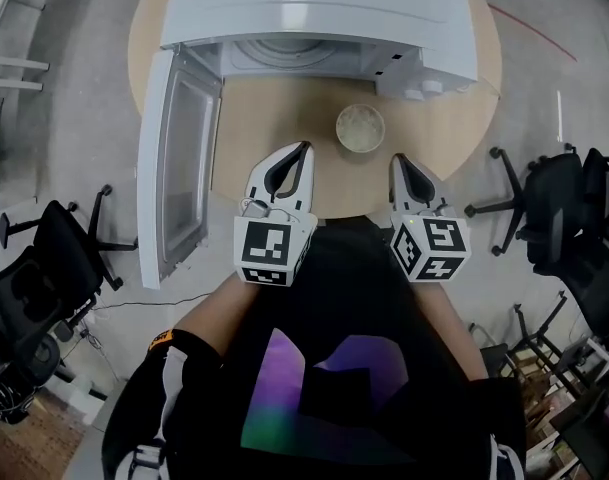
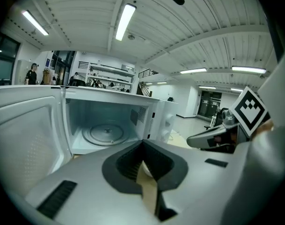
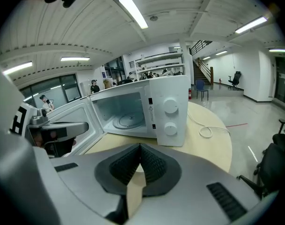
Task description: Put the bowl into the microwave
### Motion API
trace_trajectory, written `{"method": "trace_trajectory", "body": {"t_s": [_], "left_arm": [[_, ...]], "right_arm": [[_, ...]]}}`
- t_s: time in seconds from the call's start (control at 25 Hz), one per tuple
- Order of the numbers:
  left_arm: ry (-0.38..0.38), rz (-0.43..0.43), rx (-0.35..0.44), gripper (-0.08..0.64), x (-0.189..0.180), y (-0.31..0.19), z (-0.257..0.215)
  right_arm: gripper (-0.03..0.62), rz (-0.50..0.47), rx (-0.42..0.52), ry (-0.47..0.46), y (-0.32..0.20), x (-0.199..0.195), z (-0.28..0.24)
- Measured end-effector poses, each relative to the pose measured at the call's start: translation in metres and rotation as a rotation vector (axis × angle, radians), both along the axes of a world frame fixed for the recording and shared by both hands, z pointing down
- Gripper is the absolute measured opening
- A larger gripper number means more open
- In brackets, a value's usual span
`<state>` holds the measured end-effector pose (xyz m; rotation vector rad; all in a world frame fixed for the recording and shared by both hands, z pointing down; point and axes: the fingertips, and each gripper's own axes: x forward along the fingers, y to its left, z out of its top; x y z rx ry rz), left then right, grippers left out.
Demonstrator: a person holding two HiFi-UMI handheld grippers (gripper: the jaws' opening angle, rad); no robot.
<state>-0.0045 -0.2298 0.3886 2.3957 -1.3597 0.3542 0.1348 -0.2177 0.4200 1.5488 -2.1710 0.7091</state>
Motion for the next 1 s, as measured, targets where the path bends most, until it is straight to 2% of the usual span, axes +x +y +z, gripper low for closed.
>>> {"method": "trace_trajectory", "body": {"t_s": [0.32, 0.48, 0.8, 1.0], "left_arm": [[-0.087, -0.036, -0.009, 0.048, 0.025, -0.011, 0.013], [-0.123, -0.058, -0.045, 0.048, 0.037, -0.008, 0.027], [-0.173, -0.114, -0.099, 0.048, 0.052, 0.002, 0.047], [-0.171, -0.097, -0.123, 0.048, 0.054, 0.001, 0.058]], "right_arm": [[0.015, -0.087, -0.053, -0.033, -0.018, 0.016, 0.028], [0.015, -0.130, -0.095, -0.065, -0.023, 0.023, 0.043], [0.017, -0.208, -0.229, -0.192, -0.028, 0.024, 0.079], [0.017, -0.228, -0.305, -0.269, -0.024, 0.015, 0.096]]}}
